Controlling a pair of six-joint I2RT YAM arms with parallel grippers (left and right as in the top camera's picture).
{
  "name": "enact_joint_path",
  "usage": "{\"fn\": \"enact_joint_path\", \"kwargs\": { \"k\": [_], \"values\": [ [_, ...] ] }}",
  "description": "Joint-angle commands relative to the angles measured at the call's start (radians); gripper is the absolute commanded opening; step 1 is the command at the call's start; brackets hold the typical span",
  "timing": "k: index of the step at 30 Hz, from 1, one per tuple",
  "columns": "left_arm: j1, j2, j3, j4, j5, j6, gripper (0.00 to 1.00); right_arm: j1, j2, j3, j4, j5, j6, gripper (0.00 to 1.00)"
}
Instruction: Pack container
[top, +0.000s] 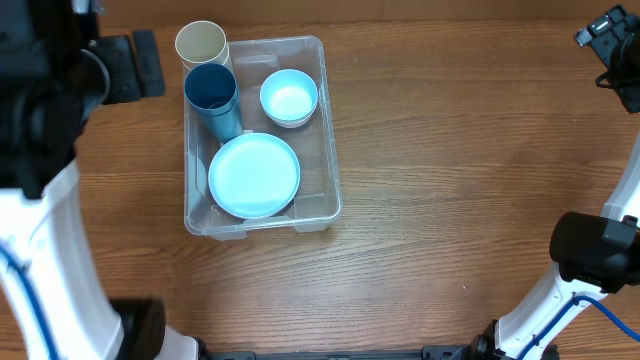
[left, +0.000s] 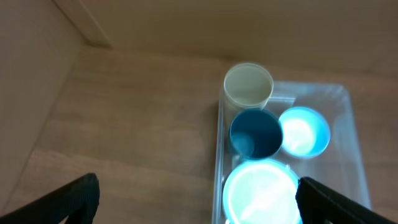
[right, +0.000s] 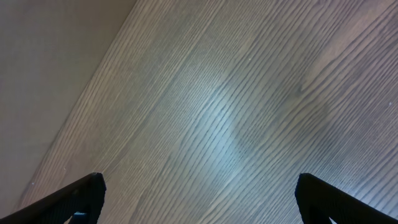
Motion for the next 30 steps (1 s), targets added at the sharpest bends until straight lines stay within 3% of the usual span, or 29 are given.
{"fn": "enact_joint_path", "kwargs": {
  "k": [1,7,10,11,15,24,30],
  "values": [
    [0.020,-0.228,-0.198,0.203,0.013,-0.088,1.00,0.002,-0.011,0.009,0.002,0.007,0.005,1.00],
    [0.030,-0.611,-0.884,0.690,0.036,-0.145,1.00,0.002,-0.011,0.009,0.002,0.008,0.005,1.00],
    [0.038,-0.805,-1.234,1.014,0.062,-0.155,1.00,0.002,-0.011,0.009,0.002,0.007,0.005,1.00],
    [0.045,-0.901,-1.417,1.201,0.084,-0.155,1.00,0.002,-0.011,0.009,0.002,0.007,0.005,1.00],
    [0.047,-1.063,-1.732,1.479,0.121,-0.152,1.00,0.002,-0.011,0.009,0.002,0.007,0.005,1.00],
    [0.048,-1.423,-2.282,1.769,0.154,-0.143,1.00,0.002,-0.011,0.009,0.002,0.007,0.005,1.00],
    [0.050,-1.599,-2.460,1.790,0.168,-0.068,1.00,0.002,-0.011,0.009,0.002,0.007,0.005,1.00]
  ]
}}
